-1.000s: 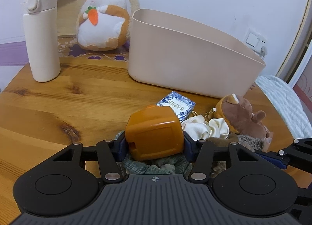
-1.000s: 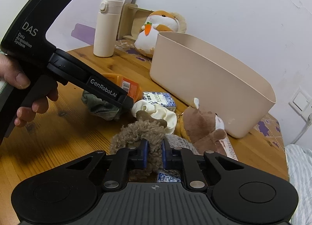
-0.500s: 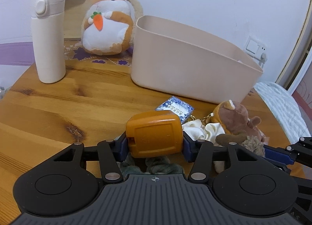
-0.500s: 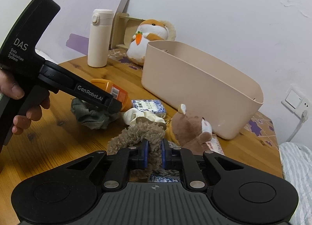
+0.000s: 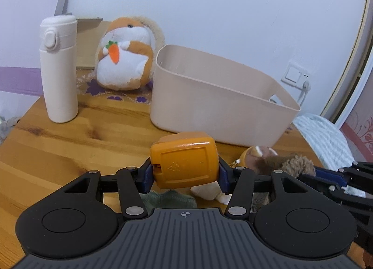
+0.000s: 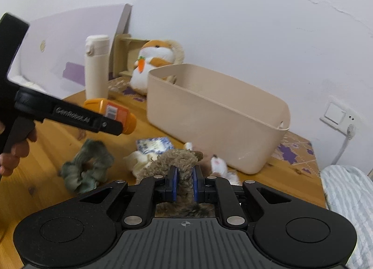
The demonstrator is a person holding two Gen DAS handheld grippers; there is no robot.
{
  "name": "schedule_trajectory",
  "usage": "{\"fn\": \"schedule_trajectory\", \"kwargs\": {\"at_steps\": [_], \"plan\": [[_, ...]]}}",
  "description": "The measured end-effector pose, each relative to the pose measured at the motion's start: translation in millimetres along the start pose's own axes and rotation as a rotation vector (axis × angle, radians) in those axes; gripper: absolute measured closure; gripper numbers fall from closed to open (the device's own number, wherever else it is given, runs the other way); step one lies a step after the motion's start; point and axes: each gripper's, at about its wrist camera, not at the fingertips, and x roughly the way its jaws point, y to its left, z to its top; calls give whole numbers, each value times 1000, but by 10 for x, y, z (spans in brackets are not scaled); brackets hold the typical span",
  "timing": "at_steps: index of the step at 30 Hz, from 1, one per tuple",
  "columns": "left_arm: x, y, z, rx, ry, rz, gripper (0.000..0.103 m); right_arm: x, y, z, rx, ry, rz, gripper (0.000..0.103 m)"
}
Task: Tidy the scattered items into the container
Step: 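Lift the orange case and brown plush toward the basket with both tools, then lower the orange case and brown plush over the basket with both tools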
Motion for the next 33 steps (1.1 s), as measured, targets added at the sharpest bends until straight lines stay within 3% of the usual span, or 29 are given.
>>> {"fn": "schedule_trajectory", "kwargs": {"at_steps": [18,33], "plan": [[-87,-244,537,26,-137,-51,50,-98,-480,602,79,-122,-91,91],[132,-396,917,52,-186,-50,50,216,-700,870,87,-146,-143,91]]}}
